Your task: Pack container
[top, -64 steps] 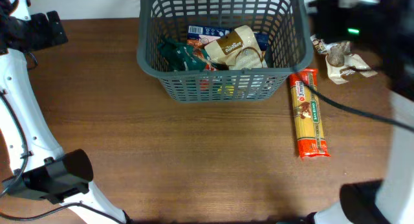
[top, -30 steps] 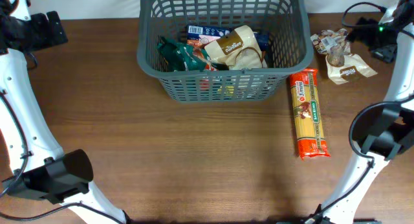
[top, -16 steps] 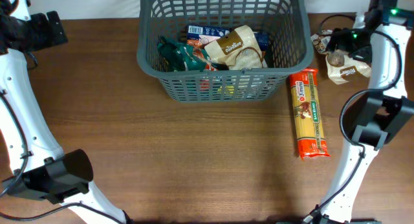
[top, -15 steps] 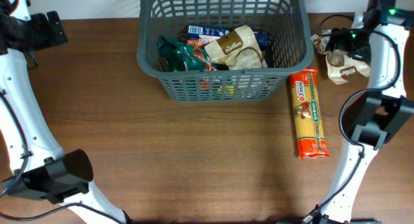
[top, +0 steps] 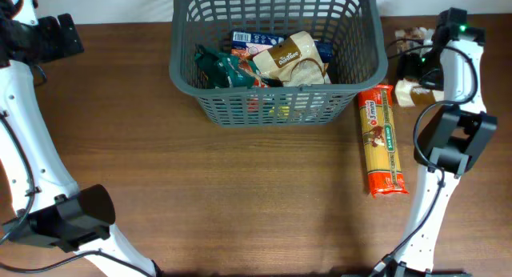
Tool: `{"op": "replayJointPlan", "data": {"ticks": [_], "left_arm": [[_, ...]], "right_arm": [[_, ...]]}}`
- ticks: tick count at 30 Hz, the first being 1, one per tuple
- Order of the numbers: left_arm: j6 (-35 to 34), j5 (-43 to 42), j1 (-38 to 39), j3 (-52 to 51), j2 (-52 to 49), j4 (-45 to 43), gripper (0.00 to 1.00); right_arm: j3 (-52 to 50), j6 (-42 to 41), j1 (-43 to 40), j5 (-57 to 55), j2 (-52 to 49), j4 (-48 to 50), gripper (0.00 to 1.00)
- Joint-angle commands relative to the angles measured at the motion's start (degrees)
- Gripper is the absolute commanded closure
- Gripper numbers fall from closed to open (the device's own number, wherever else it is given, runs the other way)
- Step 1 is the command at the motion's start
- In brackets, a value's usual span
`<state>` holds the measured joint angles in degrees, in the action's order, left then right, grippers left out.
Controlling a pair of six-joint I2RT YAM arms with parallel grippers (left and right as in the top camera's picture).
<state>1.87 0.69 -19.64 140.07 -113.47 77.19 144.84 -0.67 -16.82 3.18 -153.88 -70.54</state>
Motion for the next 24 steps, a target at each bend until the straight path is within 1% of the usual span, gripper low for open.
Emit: {"op": "replayJointPlan", "data": {"ticks": [1, 2, 4, 5, 6, 9, 12, 16, 20, 24], "left_arm": [[-0.6, 0.0, -0.3, -0.3, -0.1, 0.0, 0.01], [-0.6, 0.0, -0.3, -0.3, -0.1, 0.0, 0.01], [-0.6, 0.0, -0.3, -0.3, -0.1, 0.0, 0.01], [-0.6, 0.0, -0.3, -0.3, -0.1, 0.0, 0.01], [-0.6, 0.0, -0.3, -0.3, -0.1, 0.0, 0.01], [-0.6, 0.0, -0.3, -0.3, -0.1, 0.0, 0.01], [-0.6, 0.0, -0.3, -0.3, -0.1, 0.0, 0.01], [-0.6, 0.0, -0.3, -0.3, -0.1, 0.0, 0.01], [-0.6, 0.0, -0.3, -0.3, -0.1, 0.0, 0.01], [-0.6, 0.0, -0.3, -0.3, -0.1, 0.0, 0.01]], "right_arm": [[-0.3, -0.1, 1.6, -1.1, -1.5, 0.3, 0.28], [-0.3, -0.5, 1.8, -1.1, -1.6, 0.4, 0.39], [-0.3, -1.6, 1.9, -1.1, -1.7, 0.5, 0.67], [-0.3, -2.4, 1.9, -1.0, -1.7, 0.5, 0.76], [-0.3, -3.4, 1.9, -0.9, -1.7, 0.3, 0.78], [-0.3, -4.3, 1.8, 0.2, -1.7, -0.6, 0.78], [-0.3, -4.3, 1.8, 0.2, -1.6, -1.8, 0.91], [-0.2, -4.3, 1.7, 2.6, -1.0, -3.4, 0.94], [0.0, -4.9, 1.2, 6.0, 0.7, -3.5, 0.95], [2.7, -6.6, -0.2, 11.1, 2.7, -4.1, 0.95]]}}
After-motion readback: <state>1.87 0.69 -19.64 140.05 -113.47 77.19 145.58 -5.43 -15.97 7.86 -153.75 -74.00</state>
